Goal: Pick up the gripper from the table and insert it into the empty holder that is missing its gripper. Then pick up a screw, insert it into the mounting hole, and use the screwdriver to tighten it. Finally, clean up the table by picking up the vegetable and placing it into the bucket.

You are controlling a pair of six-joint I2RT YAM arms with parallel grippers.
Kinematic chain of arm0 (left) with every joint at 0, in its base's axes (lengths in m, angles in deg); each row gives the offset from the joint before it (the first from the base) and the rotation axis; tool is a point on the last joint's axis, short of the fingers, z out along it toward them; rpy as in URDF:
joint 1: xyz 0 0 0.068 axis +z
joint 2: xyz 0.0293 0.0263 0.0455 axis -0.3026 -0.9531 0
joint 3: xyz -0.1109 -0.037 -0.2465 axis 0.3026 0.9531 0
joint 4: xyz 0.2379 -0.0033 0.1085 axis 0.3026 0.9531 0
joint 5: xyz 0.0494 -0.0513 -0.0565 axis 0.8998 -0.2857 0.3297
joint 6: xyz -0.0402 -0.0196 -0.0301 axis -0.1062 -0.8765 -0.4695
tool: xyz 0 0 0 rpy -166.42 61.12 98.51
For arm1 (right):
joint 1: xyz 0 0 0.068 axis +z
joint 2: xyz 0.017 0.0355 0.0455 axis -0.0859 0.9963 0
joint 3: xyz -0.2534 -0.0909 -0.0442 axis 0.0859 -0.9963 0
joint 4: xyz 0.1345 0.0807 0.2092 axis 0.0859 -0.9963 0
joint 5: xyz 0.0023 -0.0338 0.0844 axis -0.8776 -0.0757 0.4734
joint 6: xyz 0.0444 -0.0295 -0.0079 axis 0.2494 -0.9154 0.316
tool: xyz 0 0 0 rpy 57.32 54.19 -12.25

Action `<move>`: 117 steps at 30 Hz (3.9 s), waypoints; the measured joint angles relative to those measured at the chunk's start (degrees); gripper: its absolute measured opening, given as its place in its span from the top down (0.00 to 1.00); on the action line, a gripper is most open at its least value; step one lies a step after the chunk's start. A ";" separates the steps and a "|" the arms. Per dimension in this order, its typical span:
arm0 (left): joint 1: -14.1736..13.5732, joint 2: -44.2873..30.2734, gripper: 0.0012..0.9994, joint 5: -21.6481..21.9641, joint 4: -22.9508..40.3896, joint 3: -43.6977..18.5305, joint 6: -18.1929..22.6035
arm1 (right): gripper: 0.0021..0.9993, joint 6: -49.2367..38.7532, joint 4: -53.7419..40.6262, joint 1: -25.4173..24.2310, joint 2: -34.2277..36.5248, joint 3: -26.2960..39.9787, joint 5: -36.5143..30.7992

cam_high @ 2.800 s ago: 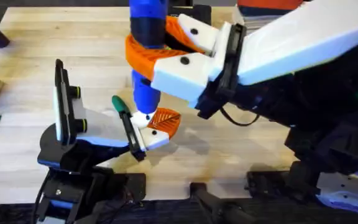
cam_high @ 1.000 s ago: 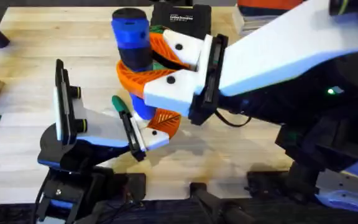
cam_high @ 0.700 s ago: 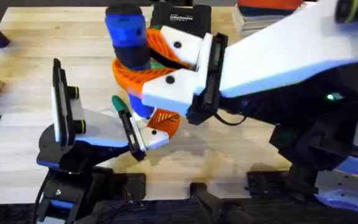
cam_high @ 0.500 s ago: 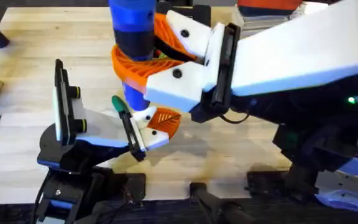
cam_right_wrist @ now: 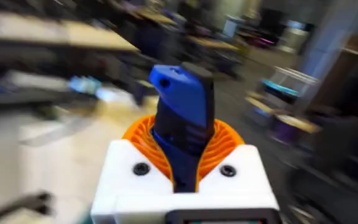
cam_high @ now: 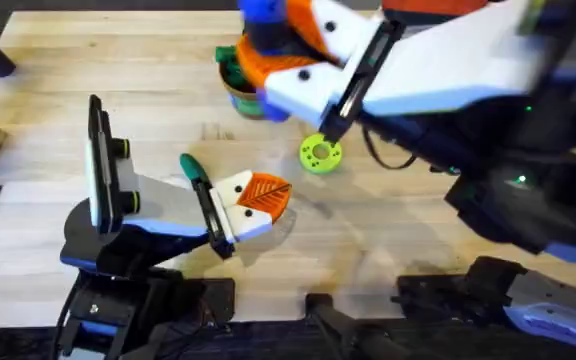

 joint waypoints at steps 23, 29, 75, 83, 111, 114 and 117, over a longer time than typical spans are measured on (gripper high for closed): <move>0.00 0.00 1.00 0.00 0.00 0.00 0.00 | 0.87 -64.88 -34.51 -36.16 20.03 0.00 -15.80; 0.00 0.00 1.00 0.00 0.00 0.00 0.00 | 0.70 -66.78 -34.53 -36.15 25.57 0.18 -15.79; 0.00 -0.29 0.01 8.70 5.48 -7.63 -2.85 | 0.01 4.10 -49.51 -11.87 -4.17 2.67 -24.68; 0.00 -13.02 0.01 26.47 32.48 -30.42 -4.16 | 0.01 4.29 -47.55 -11.87 -4.17 2.67 -24.66; 12.92 -76.08 0.01 40.58 53.23 -54.07 -23.72 | 0.01 4.29 -46.93 -11.87 -4.17 2.67 -24.68; 12.94 -77.98 0.01 40.71 55.05 -54.07 -27.81 | 0.01 4.29 -46.93 -11.87 -4.17 2.67 -24.68; 12.94 -79.45 0.01 43.96 57.53 -54.12 -32.16 | 0.01 4.29 -46.93 -11.87 -4.17 2.67 -24.68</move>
